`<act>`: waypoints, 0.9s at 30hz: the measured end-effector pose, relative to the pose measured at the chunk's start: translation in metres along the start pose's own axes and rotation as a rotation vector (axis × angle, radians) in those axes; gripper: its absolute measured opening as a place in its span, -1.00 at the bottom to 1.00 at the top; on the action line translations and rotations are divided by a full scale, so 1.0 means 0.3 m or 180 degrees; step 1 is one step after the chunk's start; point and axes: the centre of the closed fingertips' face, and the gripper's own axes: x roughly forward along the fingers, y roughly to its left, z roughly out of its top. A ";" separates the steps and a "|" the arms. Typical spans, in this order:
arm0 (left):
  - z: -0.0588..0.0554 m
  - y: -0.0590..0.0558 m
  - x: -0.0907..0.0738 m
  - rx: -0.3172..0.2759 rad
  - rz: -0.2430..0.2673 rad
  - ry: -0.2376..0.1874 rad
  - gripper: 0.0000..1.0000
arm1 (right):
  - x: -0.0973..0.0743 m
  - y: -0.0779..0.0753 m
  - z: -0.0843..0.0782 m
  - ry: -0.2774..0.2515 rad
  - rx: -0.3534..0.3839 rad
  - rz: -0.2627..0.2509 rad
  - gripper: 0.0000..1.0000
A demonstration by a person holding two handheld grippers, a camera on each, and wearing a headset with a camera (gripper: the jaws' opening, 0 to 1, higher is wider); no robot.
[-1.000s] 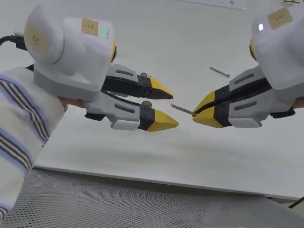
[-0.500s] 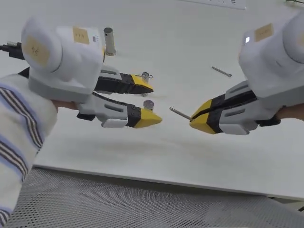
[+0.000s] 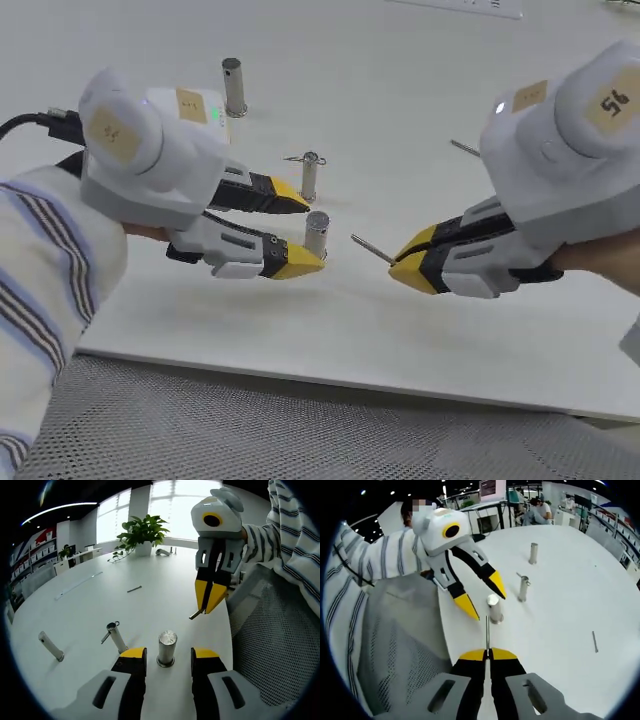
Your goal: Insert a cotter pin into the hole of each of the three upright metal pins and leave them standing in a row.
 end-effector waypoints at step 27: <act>-0.028 0.011 0.055 -0.0026 0.0000 -0.0066 -0.75 | 0.065 0.008 0.012 0.0053 0.0268 -0.0163 -0.93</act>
